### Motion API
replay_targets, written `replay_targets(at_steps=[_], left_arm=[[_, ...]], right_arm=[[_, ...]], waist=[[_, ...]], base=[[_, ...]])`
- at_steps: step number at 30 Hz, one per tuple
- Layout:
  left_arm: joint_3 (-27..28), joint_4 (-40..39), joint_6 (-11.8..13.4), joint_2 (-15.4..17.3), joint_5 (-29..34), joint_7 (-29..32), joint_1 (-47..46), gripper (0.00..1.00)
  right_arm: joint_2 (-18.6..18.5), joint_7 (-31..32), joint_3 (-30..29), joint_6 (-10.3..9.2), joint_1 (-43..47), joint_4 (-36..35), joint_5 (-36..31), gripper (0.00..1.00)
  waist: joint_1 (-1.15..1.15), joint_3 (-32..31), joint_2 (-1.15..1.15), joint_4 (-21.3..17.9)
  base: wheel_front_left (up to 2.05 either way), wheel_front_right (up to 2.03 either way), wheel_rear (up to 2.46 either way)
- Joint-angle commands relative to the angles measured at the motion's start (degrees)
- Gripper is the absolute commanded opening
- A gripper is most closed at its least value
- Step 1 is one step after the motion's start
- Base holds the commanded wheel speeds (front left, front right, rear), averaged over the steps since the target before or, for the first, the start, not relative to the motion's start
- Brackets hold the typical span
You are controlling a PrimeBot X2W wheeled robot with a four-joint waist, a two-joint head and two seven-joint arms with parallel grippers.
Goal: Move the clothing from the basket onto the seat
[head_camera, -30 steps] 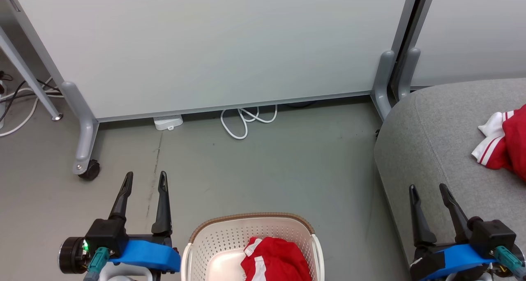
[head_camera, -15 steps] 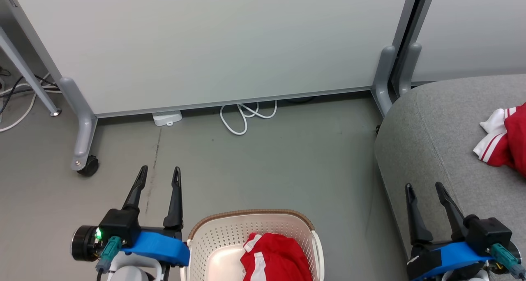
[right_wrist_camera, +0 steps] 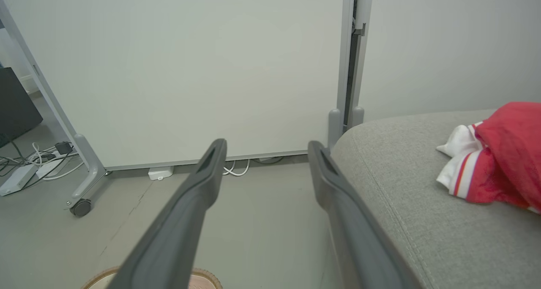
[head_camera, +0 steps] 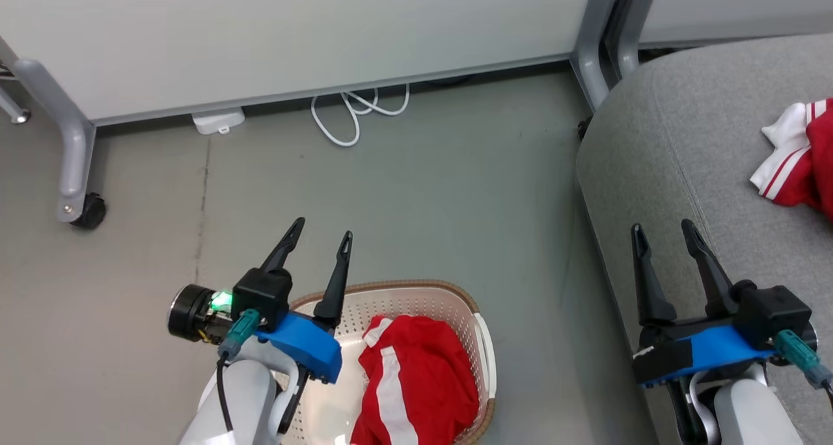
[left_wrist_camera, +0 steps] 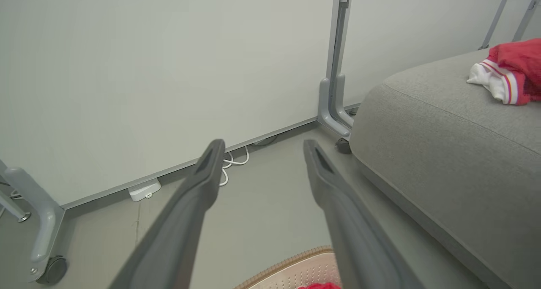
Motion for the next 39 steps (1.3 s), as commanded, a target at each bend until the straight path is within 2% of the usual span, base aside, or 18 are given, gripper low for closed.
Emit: replay_targets(at_steps=[1,13,25,33,39], left_arm=[[-0.6,0.8,-0.1,0.5,-0.4,-0.2,-1.4,1.00],[-12.1,15.1,-0.1,2.9,-4.3,-0.2,-12.8,1.00],[-23.2,28.6,-0.1,3.1,-9.2,-0.2,-20.6,1.00],[-30.8,34.6,-0.1,2.9,-14.5,-0.1,-24.8,1.00],[-35.9,37.3,-0.1,3.3,-18.8,2.5,-27.2,1.00]], right_arm=[[-0.3,-0.2,0.1,0.01,-1.0,-0.2,-0.3,1.00],[-0.2,-0.2,1.4,0.01,-7.2,-1.8,-0.4,1.00],[0.0,-0.2,2.3,0.01,-12.1,-3.6,-0.8,1.00],[0.0,-0.2,3.0,0.01,-15.1,-4.8,-1.2,1.00],[0.1,-0.2,3.4,0.01,-16.8,-5.8,-1.1,1.00]], waist=[[-0.01,2.4,0.00,-1.4],[-0.01,12.9,0.00,-4.8],[-0.01,22.5,0.00,-6.5],[-0.01,28.3,0.00,-6.7],[-0.01,32.3,0.00,-6.6]], base=[[0.00,0.00,0.00],[0.00,0.00,0.00],[0.00,0.00,0.00],[0.00,0.00,0.00],[0.00,0.00,0.00]])
